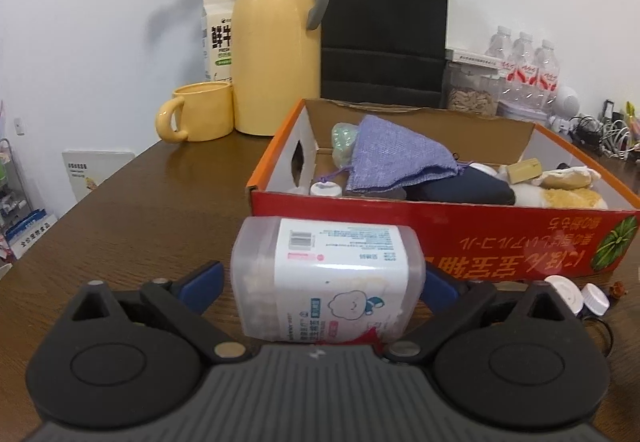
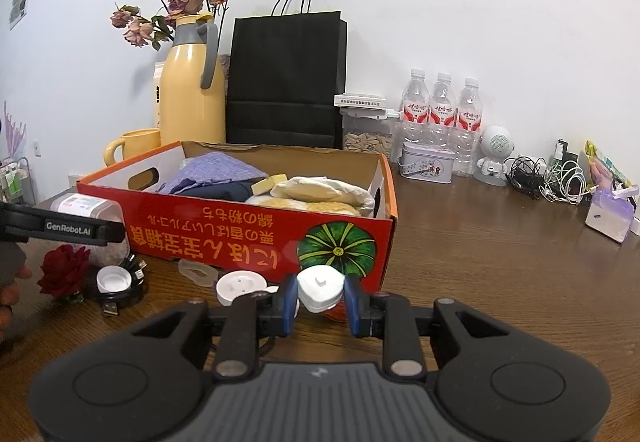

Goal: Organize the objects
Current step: 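Grasp the white cotton-swab box with the left tool while the right tool holds its cap, then drop the cap into the box with the right tool while the left tool carries the swab box over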

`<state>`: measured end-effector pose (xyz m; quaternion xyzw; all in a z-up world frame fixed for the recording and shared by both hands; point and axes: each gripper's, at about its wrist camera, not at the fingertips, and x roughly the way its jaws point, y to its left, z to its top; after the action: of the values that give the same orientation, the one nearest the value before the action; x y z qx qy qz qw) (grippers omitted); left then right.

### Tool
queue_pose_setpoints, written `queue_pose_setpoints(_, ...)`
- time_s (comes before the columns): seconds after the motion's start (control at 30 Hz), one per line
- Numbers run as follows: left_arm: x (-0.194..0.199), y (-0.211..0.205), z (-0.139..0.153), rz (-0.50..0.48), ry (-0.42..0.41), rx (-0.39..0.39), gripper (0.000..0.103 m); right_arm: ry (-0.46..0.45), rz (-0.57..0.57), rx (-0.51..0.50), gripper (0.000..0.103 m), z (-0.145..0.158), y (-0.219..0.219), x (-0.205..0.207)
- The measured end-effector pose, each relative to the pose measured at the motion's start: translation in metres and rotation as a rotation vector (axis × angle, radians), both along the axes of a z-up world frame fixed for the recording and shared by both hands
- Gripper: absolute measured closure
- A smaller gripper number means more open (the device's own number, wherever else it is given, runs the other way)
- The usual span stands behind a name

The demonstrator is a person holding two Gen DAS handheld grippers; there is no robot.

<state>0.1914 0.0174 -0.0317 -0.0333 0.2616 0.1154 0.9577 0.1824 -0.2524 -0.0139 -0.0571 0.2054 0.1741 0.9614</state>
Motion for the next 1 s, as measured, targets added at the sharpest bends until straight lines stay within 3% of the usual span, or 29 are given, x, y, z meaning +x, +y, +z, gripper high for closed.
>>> queue_pose_setpoints(0.03,0.0,-0.001,0.0,-0.009,-0.004,-0.001,0.02,0.0,0.0,0.0,0.079,0.0,0.0,0.0)
queue_pose_setpoints(0.63,-0.033,-0.007,0.014,-0.008,-0.157,0.035,0.021,-0.05,0.0,0.003,0.079,0.004,-0.002,-0.009)
queue_pose_setpoints(0.8,-0.044,-0.006,0.034,-0.014,-0.228,0.036,0.02,-0.112,0.021,-0.01,0.079,0.009,0.005,-0.019)
queue_pose_setpoints(1.0,-0.036,-0.012,0.067,-0.045,-0.302,0.044,0.02,-0.164,0.073,0.017,0.079,0.037,0.022,-0.012)
